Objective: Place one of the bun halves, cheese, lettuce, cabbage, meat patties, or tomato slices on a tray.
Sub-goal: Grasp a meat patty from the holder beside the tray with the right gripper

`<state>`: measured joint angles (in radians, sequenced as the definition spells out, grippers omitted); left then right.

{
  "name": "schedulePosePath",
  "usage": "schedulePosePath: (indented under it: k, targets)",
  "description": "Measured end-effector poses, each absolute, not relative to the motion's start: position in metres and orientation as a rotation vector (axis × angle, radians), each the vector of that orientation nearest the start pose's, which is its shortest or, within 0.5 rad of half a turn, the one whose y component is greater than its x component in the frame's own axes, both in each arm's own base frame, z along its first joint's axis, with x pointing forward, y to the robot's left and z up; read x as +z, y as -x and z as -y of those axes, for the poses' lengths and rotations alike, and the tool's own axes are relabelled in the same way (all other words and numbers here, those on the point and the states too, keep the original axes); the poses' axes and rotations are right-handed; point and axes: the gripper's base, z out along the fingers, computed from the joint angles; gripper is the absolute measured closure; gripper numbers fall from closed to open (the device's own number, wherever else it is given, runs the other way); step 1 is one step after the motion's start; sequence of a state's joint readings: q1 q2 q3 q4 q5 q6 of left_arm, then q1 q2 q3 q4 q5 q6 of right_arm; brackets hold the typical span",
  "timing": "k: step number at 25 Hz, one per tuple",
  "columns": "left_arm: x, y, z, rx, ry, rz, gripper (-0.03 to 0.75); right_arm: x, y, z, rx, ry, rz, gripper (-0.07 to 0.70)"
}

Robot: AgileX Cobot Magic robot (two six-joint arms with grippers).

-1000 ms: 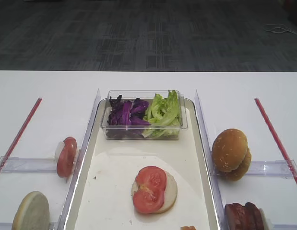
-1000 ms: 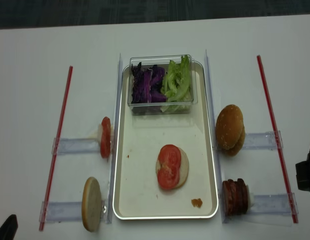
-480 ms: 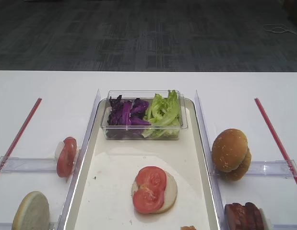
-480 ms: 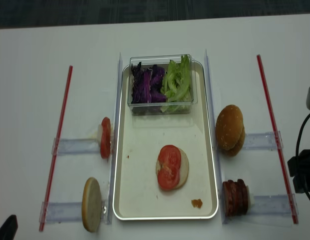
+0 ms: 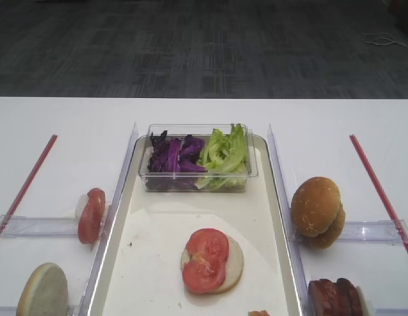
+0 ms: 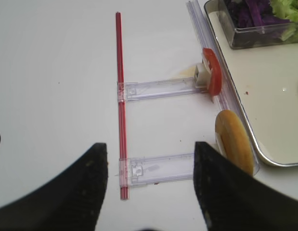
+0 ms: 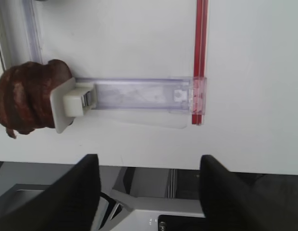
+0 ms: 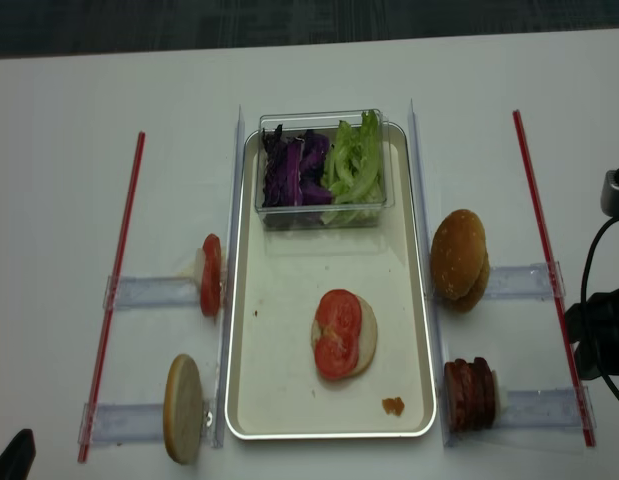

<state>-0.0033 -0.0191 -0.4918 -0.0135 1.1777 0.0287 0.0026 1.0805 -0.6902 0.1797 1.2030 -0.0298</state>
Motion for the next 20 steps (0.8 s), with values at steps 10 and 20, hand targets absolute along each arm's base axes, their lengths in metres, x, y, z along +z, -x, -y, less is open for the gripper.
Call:
schedulePosePath:
  k: [10, 20]
  targets:
    - [0.266, 0.012, 0.001, -0.002, -0.036, -2.15, 0.306, 0.248, -0.155, -0.023, 0.386, -0.06, -3.036, 0.227]
    - [0.266, 0.012, 0.001, -0.002, -0.036, -2.15, 0.306, 0.249, -0.155, -0.026, 0.447, -0.075, -3.026, 0.229]
